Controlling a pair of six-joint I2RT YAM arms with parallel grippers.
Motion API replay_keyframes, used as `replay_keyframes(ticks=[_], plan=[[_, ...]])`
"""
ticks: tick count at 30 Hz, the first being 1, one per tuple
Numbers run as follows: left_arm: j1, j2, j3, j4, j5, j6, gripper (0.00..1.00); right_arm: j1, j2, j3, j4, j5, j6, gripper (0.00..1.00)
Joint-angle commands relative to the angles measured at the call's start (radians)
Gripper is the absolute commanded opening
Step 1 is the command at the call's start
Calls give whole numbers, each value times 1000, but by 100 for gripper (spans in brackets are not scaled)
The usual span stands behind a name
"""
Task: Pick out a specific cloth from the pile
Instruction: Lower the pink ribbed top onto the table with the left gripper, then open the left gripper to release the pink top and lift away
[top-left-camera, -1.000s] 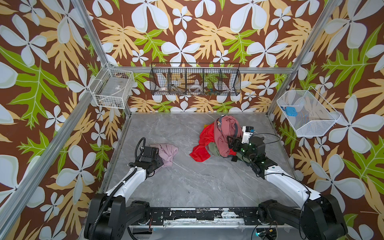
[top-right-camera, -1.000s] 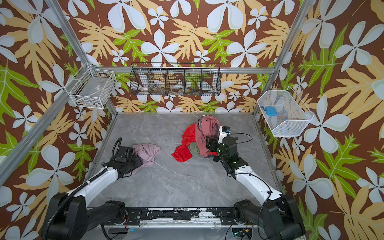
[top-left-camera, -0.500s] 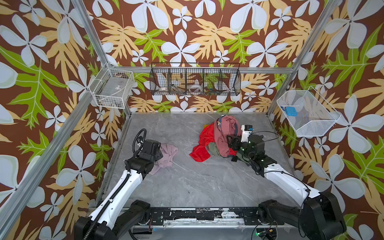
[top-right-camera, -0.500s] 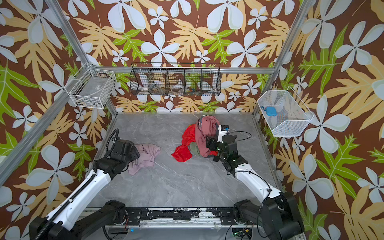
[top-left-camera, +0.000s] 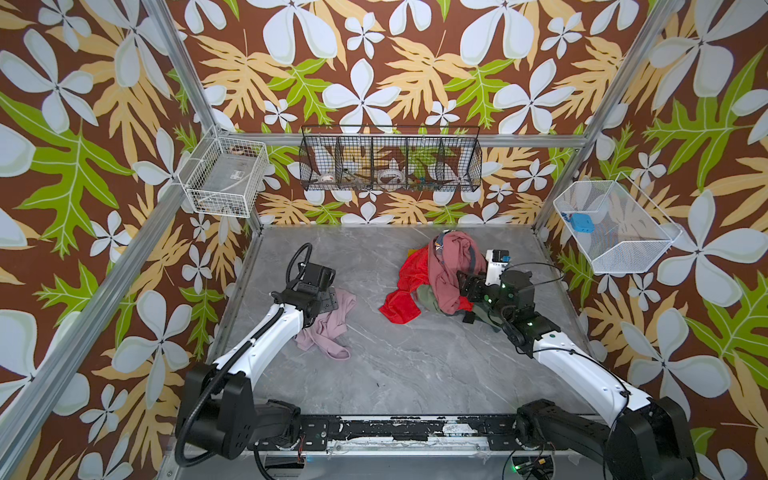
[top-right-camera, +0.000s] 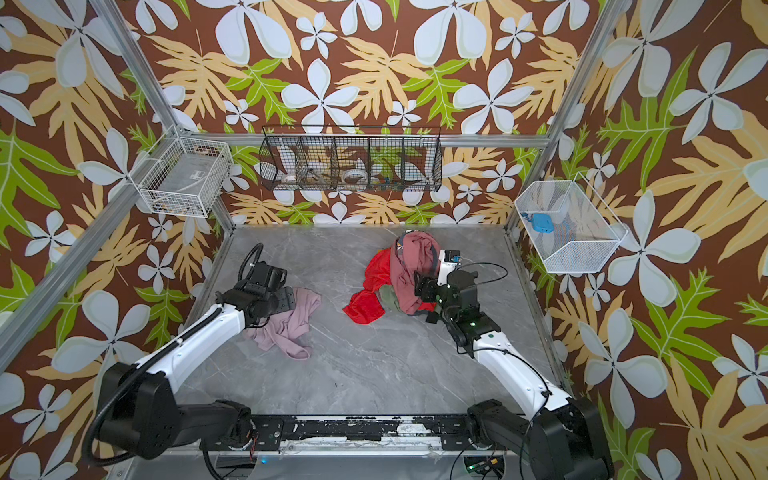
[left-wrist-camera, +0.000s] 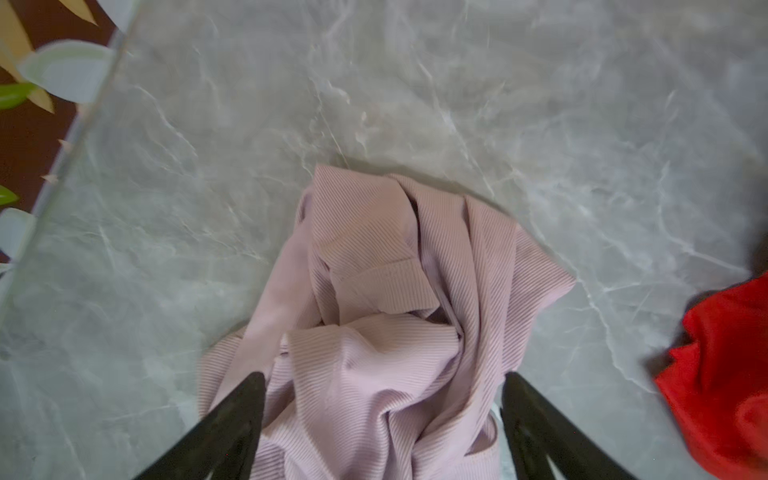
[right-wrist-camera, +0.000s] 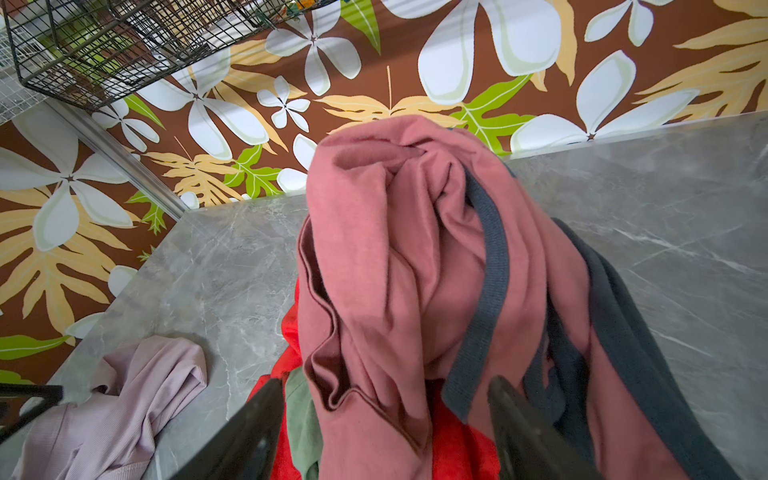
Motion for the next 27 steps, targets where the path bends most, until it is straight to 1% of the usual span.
replay_keyframes(ticks=[1,7,10,12,13,14,15,17,20,22,27], plan=[[7,72,-20,47,67,29,90,2,-10,-6,-12,7,-15,77],[12,213,-31,108,129,35,89,2,-20,-3,-28,10,-28,77],[12,277,-31,126,109,39,86,2,-24,-4,-32,13,-32,77],[12,310,-29,138,113,47,81,2,-27,-6,-34,16,-31,77],[12,324,-27,142,113,53,77,2,-30,-7,-35,19,-32,77],[12,335,-25,146,115,58,71,2,-31,-7,-38,21,-33,77],[12,342,-25,151,117,60,63,2,-33,-7,-40,23,-34,77],[15,345,-21,160,123,63,41,2,-37,-6,-42,28,-33,78],[24,317,-27,192,151,60,15,2,-40,-7,-46,31,-34,78],[29,291,-19,200,155,60,1,2,-43,-5,-47,36,-34,77],[32,224,48,217,143,97,0,2,-42,-3,-43,37,-34,77]])
